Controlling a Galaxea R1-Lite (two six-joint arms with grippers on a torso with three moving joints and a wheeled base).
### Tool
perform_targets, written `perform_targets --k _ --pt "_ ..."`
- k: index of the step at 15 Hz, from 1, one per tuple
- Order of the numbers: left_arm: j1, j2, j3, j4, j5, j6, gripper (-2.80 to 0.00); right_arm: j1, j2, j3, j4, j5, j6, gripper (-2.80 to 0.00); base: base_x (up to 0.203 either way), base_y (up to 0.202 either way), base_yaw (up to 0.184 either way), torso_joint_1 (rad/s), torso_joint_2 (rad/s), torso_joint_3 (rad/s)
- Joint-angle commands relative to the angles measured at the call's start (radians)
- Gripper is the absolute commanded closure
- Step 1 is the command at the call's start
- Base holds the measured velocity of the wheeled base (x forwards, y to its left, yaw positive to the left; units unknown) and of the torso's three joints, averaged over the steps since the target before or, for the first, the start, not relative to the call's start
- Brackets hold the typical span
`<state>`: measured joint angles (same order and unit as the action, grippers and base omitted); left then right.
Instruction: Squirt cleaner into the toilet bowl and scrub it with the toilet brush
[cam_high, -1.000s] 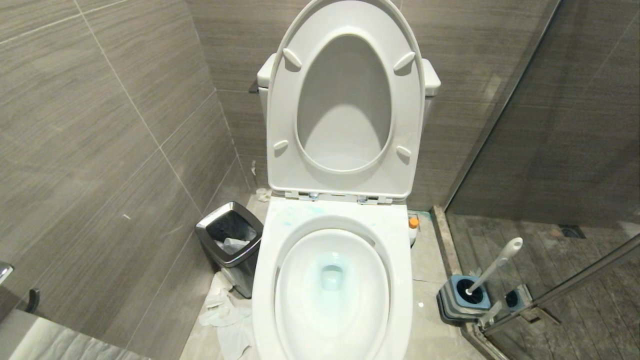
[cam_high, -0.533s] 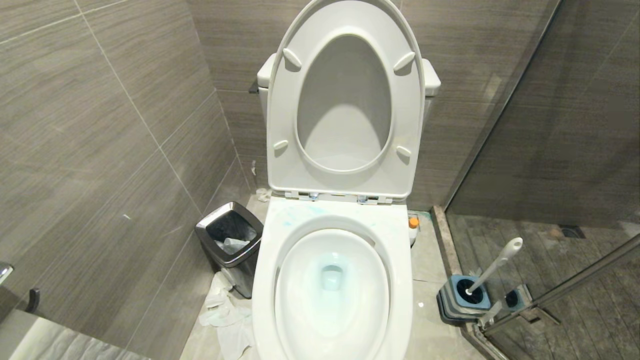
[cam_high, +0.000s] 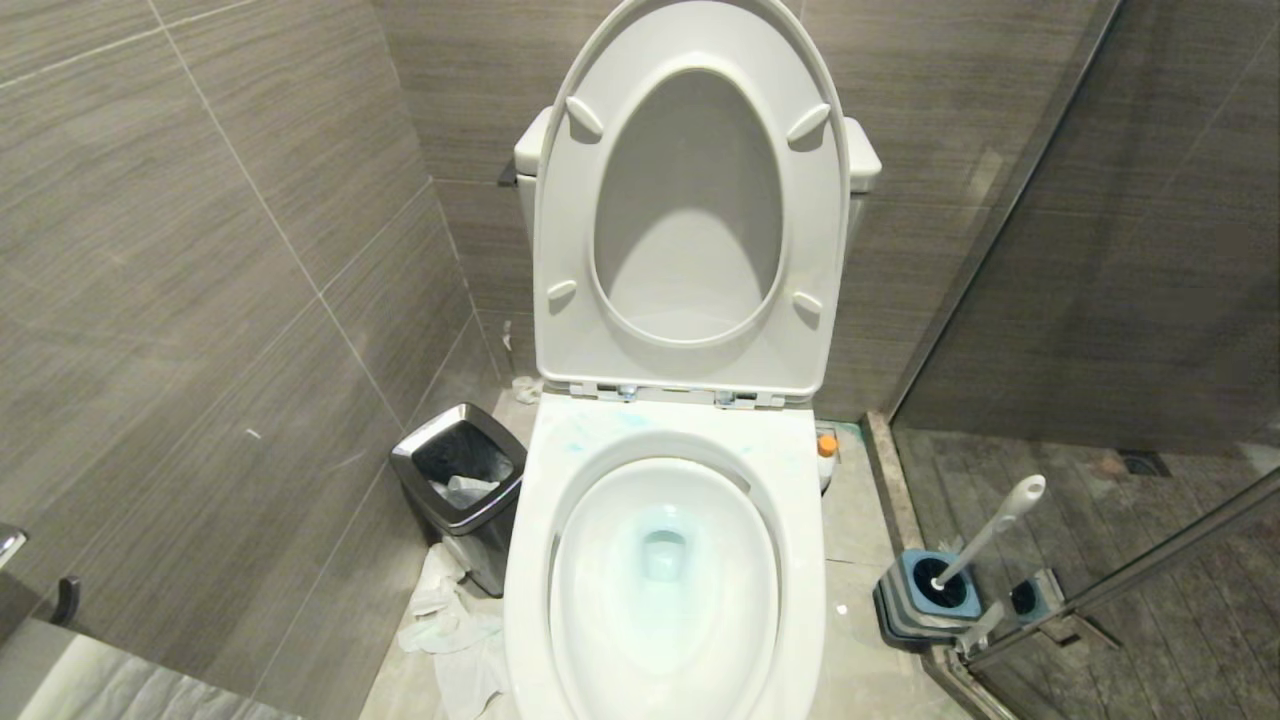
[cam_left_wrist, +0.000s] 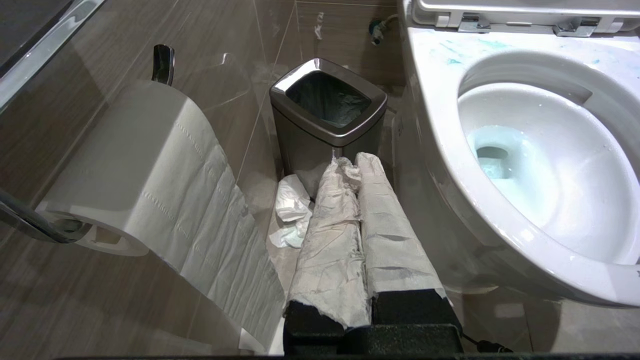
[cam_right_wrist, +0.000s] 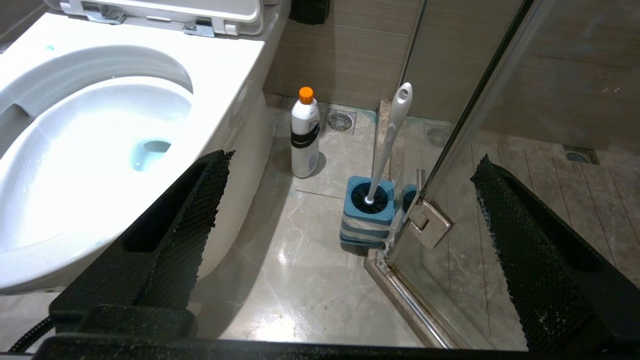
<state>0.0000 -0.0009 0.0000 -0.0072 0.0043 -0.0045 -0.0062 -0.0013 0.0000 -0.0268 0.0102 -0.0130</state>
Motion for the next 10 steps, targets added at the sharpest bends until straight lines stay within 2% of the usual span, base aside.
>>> perform_targets --k 1,10 --pt "0.0 0.001 0.008 0.0 0.0 -0.001 0.0 0.0 0.0 0.011 -0.001 0.001 -0.001 -2.8 0.0 0.0 0.0 0.0 0.0 0.0" --pt "0.0 0.001 0.006 0.0 0.0 -0.002 0.0 0.0 0.0 0.011 -0.001 0.001 -0.001 -2.8 0.0 0.0 0.0 0.0 0.0 0.0"
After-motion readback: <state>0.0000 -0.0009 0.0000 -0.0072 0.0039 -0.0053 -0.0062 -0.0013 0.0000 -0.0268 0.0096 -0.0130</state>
